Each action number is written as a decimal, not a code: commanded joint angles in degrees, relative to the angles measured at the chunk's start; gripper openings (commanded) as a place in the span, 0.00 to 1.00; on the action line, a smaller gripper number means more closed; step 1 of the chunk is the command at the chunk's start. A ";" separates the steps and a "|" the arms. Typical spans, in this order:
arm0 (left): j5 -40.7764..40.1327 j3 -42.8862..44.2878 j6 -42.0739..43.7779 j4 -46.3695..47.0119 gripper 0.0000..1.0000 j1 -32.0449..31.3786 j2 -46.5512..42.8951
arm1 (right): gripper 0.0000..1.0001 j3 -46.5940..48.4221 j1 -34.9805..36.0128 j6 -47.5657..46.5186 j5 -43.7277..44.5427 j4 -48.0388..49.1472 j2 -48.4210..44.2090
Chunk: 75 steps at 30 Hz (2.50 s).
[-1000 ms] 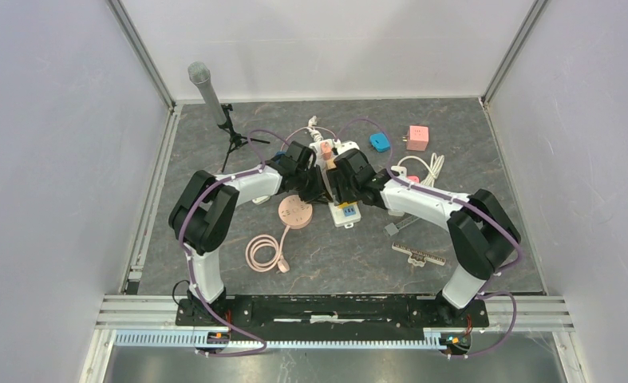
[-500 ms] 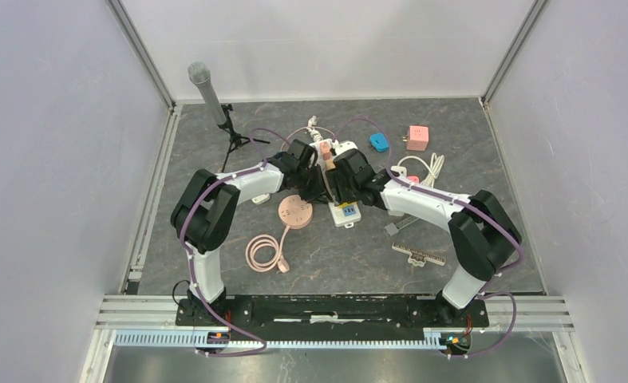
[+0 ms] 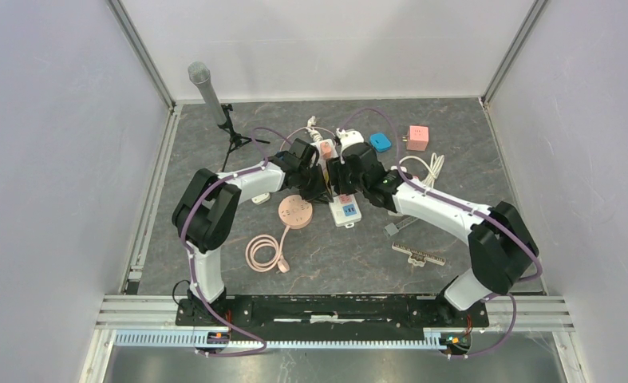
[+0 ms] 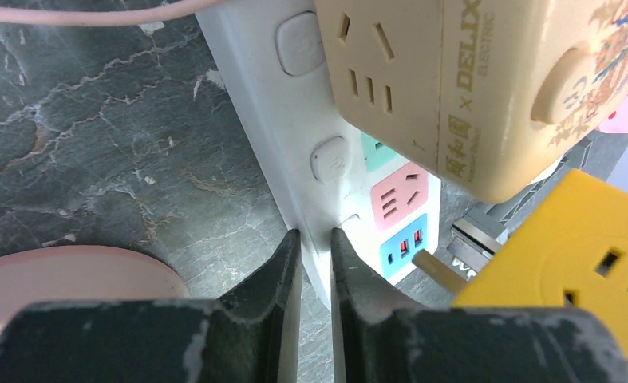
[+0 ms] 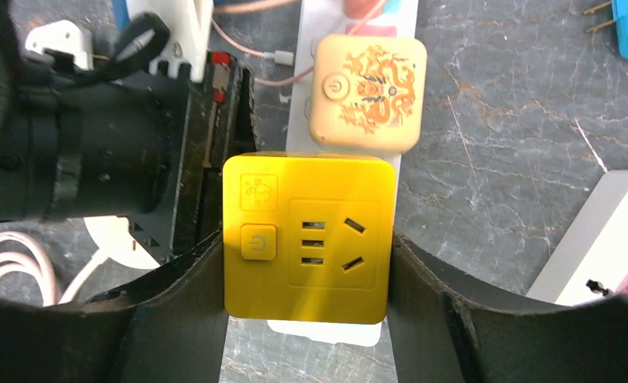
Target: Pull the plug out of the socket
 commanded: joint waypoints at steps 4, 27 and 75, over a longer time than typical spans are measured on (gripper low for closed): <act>-5.81 -2.52 4.65 -6.35 0.17 -0.77 4.89 | 0.00 3.20 -2.55 -0.90 4.29 -2.91 -3.06; 3.65 2.56 8.02 -6.85 0.95 -1.04 -12.79 | 0.00 4.23 -48.92 1.40 -16.49 -0.10 -4.95; -1.83 -0.34 12.12 -7.38 0.97 -1.46 -20.46 | 0.98 20.24 -59.40 -7.07 -23.06 0.13 12.78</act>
